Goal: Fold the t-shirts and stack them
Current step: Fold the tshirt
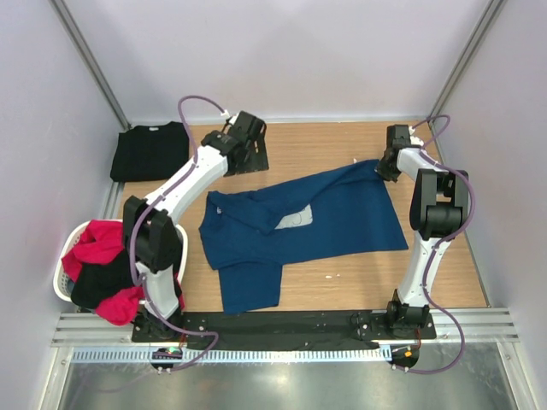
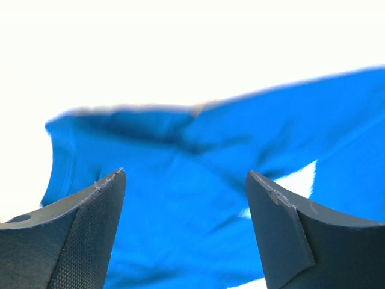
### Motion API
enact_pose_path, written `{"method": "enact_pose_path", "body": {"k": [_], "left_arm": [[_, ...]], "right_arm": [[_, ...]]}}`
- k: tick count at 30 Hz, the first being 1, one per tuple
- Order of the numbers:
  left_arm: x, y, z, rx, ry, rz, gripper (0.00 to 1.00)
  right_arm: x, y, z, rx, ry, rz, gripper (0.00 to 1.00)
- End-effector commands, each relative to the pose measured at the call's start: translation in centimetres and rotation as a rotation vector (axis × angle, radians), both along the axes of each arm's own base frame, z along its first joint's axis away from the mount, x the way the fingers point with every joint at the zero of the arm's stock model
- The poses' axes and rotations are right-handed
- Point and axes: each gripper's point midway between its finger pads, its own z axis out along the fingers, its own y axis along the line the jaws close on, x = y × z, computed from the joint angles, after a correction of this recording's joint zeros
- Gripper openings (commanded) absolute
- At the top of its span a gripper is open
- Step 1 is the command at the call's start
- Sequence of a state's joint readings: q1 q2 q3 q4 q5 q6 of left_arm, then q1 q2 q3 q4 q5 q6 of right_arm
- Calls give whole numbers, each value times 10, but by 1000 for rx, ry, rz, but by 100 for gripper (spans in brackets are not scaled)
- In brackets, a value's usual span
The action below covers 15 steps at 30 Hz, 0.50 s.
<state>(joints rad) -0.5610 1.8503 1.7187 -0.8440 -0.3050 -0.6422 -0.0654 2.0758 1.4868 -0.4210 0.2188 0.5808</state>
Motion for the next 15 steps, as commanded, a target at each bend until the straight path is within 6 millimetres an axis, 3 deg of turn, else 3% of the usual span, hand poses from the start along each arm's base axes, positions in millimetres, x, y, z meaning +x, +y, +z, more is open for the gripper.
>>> {"method": "enact_pose_path", "body": {"k": [1, 4, 8, 15], "left_arm": [[17, -17, -23, -1, 63, -57, 78], [20, -25, -50, 12, 119, -105, 72], [17, -35, -71, 43, 169, -170, 70], [-8, -44, -118, 105, 310, -221, 70]], "right_arm": [[-2, -2, 14, -22, -24, 3, 1], [-3, 0, 9, -18, -14, 7, 1], [-3, -1, 10, -24, -12, 11, 1], [-1, -1, 8, -16, -14, 8, 1]]}}
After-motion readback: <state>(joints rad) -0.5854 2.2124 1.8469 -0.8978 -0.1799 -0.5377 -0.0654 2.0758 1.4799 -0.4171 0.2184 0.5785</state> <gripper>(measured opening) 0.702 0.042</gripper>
